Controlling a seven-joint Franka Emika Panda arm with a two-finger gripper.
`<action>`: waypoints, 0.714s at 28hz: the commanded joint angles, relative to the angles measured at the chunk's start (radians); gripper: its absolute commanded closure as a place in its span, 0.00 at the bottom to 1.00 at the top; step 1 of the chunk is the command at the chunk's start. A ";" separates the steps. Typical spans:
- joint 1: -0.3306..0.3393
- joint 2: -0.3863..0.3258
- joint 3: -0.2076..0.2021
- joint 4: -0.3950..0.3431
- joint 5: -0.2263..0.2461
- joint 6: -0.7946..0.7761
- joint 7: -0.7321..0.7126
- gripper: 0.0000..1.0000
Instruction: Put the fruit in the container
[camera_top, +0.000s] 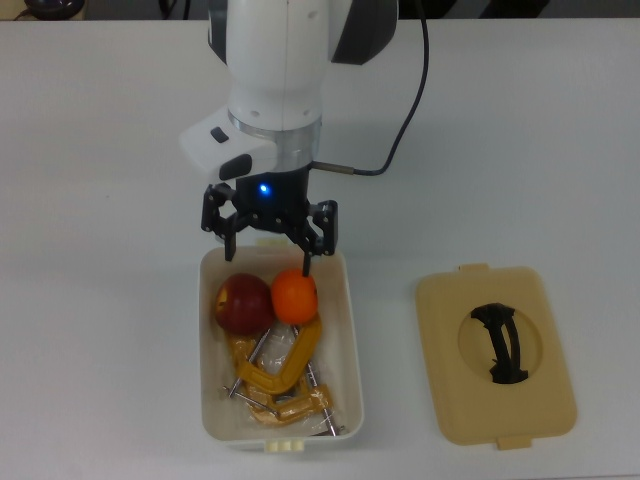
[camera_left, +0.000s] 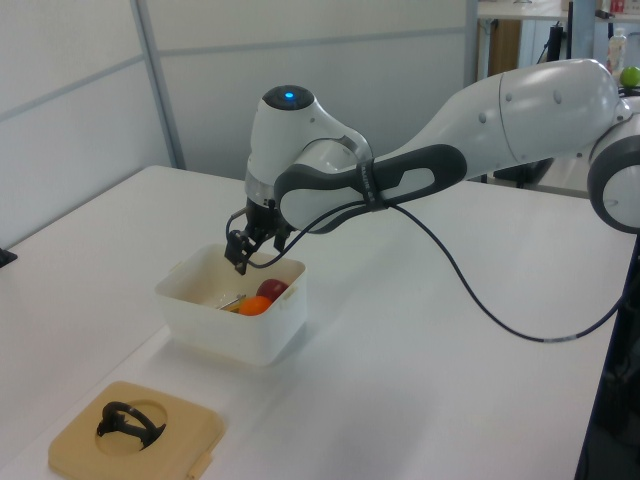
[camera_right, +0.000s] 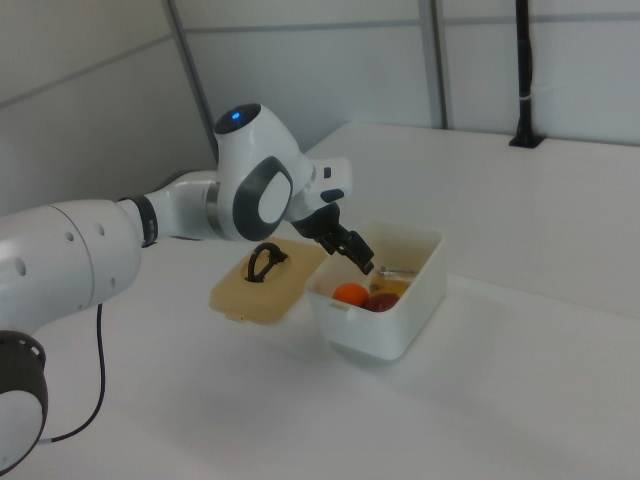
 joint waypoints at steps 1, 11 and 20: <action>-0.005 -0.107 -0.003 -0.035 -0.008 -0.207 -0.079 0.00; -0.018 -0.225 -0.003 -0.035 0.048 -0.533 -0.229 0.00; -0.018 -0.331 -0.002 -0.058 0.057 -0.715 -0.232 0.00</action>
